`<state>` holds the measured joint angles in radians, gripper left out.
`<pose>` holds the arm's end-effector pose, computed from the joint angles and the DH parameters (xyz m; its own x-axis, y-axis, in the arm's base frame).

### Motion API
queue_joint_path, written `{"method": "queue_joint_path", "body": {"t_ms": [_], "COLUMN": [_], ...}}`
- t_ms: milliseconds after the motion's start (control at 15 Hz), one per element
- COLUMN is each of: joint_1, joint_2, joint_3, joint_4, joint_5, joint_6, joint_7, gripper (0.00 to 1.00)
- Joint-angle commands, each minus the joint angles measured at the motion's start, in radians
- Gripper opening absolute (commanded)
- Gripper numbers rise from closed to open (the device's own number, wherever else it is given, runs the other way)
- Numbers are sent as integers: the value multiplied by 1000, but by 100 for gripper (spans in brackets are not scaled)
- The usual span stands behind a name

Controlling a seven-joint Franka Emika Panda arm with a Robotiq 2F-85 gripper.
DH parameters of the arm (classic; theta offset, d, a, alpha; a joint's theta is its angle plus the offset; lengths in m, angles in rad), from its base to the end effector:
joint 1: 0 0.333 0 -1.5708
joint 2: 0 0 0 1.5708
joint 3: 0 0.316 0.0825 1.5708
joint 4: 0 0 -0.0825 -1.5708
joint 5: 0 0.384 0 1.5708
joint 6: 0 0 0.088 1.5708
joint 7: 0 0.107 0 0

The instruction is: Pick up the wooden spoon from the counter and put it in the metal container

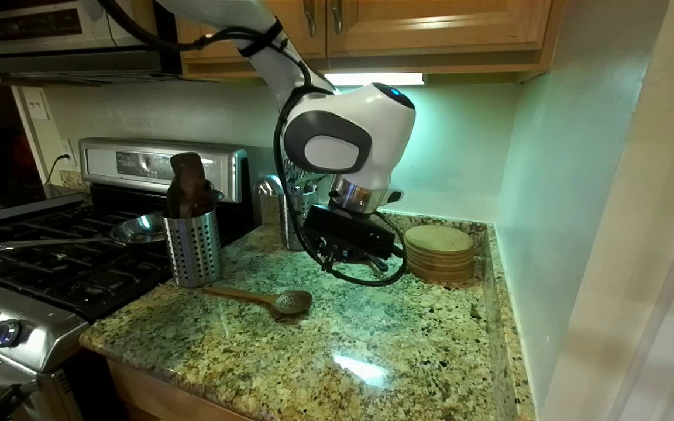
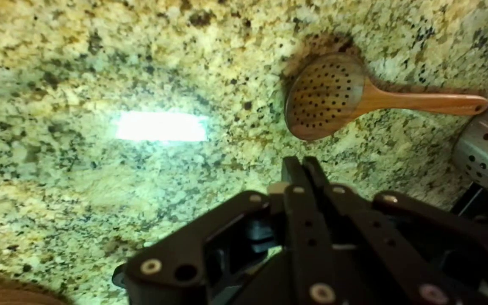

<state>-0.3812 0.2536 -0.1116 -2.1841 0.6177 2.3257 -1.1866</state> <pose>0.4882 -0.2505 0.2654 0.9466 0.1922 0.2590 0.2680 -0.9155 -0.3001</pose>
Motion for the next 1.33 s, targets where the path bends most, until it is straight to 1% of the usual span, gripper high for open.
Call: {"method": "queue_joint_path", "body": {"t_ms": [0, 67, 667, 800, 1267], "joint_1": [23, 24, 34, 32, 33], "joint_2": [-25, -6, 169, 194, 245], "joint_3": [-22, -21, 10, 21, 49], "joint_4": [-34, -21, 66, 83, 134], "joint_5": [-15, -17, -68, -80, -117], "joint_6": [13, 3, -77, -107, -223], "joint_7": [33, 34, 113, 131, 194], "gripper": [29, 31, 89, 100, 100]}}
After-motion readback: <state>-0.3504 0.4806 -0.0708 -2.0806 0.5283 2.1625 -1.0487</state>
